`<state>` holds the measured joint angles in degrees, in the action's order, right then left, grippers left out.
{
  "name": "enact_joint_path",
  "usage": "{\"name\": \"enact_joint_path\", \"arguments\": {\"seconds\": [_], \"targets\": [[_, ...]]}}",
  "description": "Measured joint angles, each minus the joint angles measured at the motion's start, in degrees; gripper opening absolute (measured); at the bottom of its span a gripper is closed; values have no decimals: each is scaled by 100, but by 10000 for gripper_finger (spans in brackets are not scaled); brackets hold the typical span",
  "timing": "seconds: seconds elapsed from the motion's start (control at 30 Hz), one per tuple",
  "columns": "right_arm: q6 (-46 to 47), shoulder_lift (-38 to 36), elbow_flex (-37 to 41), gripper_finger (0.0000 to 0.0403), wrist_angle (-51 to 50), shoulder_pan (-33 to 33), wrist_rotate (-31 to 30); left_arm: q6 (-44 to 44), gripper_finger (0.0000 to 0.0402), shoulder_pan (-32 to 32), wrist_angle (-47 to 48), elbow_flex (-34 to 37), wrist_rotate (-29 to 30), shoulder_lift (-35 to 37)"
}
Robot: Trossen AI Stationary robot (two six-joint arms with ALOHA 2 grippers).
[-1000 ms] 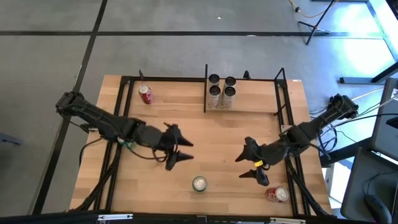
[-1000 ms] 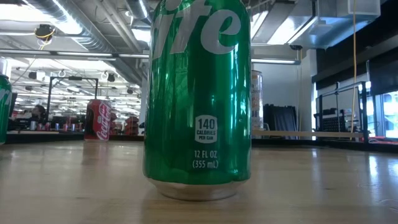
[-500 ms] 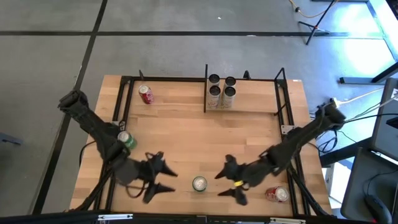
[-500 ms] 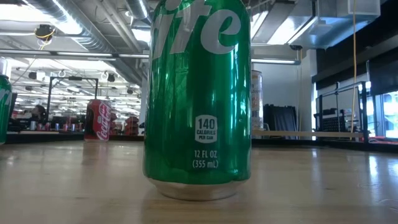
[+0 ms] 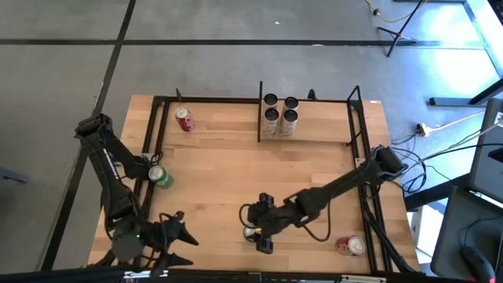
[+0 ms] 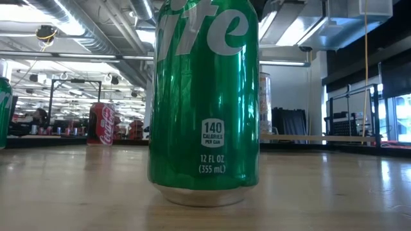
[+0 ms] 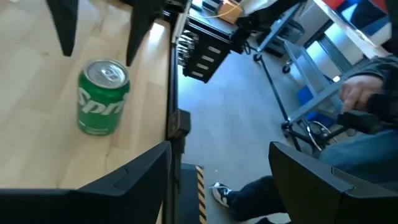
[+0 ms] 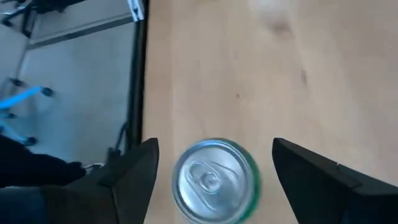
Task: Place canned beverage on shelf
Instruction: Put the bottom green soda can on the shelf
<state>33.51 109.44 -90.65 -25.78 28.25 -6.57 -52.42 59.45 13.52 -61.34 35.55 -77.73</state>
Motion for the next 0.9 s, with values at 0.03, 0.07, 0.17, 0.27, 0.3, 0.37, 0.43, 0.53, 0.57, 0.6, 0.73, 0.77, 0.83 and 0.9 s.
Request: {"name": "enact_joint_path", "arguments": {"seconds": [0.03,0.07,0.17,0.27,0.3,0.37,0.43,0.53,0.57,0.6,0.73,0.77,0.83,0.9], "targets": [[68,49,-16,298,19,0,99,0,266,10,4,0,-13,0],[84,87,-25,298,30,2,157,4,266,12,30,0,-13,0],[150,203,-8,298,-183,22,113,39,266,15,29,0,40,0],[270,332,-7,298,-132,24,114,48,266,7,40,0,201,0],[267,372,-7,298,-122,24,125,50,266,-3,46,0,243,0],[267,434,-12,298,-90,23,112,77,266,-21,76,0,293,0],[267,499,-22,298,-29,24,125,157,266,-22,68,0,313,0],[267,544,-24,298,35,22,92,162,266,-21,65,0,298,0],[265,545,-24,298,25,22,55,174,266,-26,67,0,293,0],[265,546,-24,298,21,22,41,181,266,-32,65,0,298,0],[206,523,-22,298,-10,22,17,183,266,-58,66,0,309,0],[175,513,-20,298,-33,22,15,184,266,-69,63,0,308,0],[42,452,-11,298,-106,22,13,184,266,-86,61,0,312,0],[-112,399,0,298,-263,18,9,184,266,-91,61,0,324,0]]}}
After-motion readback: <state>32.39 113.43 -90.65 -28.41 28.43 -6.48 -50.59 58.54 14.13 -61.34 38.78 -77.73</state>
